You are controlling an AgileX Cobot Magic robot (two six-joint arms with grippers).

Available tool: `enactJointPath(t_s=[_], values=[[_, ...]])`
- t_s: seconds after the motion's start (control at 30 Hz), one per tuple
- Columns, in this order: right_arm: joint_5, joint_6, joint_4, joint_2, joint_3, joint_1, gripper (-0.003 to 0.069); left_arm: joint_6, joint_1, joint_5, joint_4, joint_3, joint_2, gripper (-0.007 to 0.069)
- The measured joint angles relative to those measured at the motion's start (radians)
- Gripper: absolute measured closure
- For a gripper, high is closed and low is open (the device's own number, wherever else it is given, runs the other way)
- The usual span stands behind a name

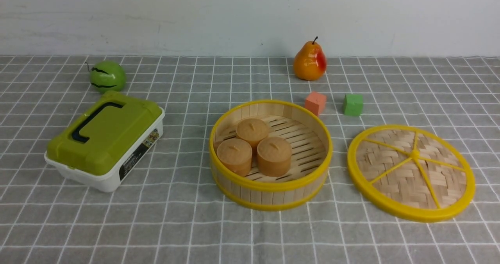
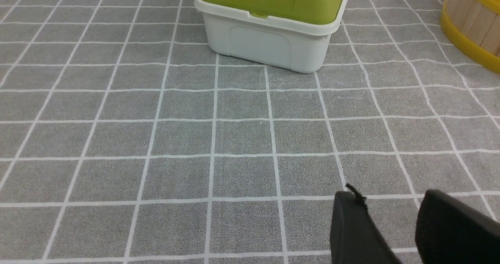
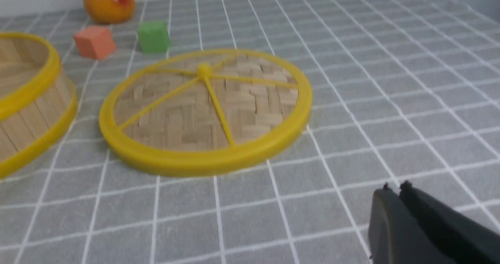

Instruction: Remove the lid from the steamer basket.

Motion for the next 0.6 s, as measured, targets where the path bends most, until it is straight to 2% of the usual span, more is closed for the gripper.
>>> enactJointPath(t_s=[0.6], values=[[0.043,0.004,0.011,0.000,-0.008,0.023,0.0631,0.000,0.000,0.000,0.000,0.000,0.000,0.0386]])
